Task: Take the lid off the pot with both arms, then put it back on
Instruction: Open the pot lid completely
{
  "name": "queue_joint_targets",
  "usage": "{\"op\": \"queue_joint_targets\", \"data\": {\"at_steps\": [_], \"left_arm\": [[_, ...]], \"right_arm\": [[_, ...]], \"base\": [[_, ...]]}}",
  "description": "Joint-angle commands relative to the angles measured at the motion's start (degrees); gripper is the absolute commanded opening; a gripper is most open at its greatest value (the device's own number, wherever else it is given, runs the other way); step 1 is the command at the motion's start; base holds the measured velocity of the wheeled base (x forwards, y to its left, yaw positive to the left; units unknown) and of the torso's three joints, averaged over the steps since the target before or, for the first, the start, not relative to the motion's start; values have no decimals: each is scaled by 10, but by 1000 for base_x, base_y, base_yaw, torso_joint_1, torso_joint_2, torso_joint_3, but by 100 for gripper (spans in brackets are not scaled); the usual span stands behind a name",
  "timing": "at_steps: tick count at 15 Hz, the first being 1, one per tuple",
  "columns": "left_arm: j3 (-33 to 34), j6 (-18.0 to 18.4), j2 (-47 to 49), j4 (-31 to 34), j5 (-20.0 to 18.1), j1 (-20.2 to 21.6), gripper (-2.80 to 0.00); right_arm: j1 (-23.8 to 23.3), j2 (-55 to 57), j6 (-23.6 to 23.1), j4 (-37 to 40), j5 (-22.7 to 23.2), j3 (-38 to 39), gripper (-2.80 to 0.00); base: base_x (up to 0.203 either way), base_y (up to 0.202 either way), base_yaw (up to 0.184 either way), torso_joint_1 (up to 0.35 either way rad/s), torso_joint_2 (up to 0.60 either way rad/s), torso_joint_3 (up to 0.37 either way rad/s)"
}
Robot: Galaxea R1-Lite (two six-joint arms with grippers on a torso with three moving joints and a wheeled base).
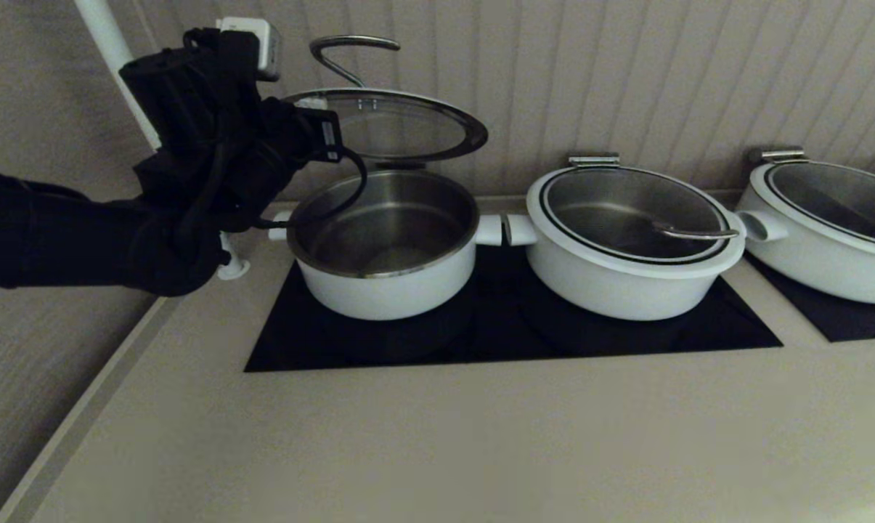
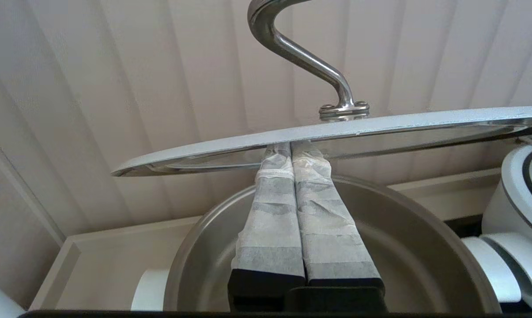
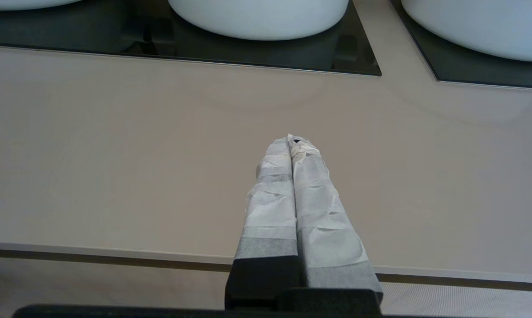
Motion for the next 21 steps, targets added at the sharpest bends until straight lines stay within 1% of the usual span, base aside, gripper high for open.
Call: {"op": "queue_joint_targets", "data": {"at_steps": [1,2,4,6,9,13,16,21], "left_arm": [[-5,0,18,-2,1,0,-280],[-5,-1,24,-5,1,0,-280],[-8,0,43,-51,0,0,-280],[-25,2,57,-68,0,0,-280],[-49,2,66,-69,0,0,-280],[-109,3,84,-68,0,0,-280],[-145,14,99,-68,-1,0,-280],[-177,17,117,-69,0,0,-280]], "right_arm": [[0,0,0,0,1,0,-280],[0,0,0,0,1,0,-280],[0,0,0,0,1,0,-280],[0,0,0,0,1,0,-280],[0,0,0,0,1,0,-280],[0,0,0,0,1,0,-280],[0,0,0,0,1,0,-280],[0,0,0,0,1,0,-280]], "base": [[0,0,0,0,0,0],[0,0,0,0,0,0],[0,0,0,0,0,0],[0,0,0,0,0,0],[0,0,0,0,0,0],[0,0,0,0,0,0],[0,0,0,0,0,0],[0,0,0,0,0,0]]}}
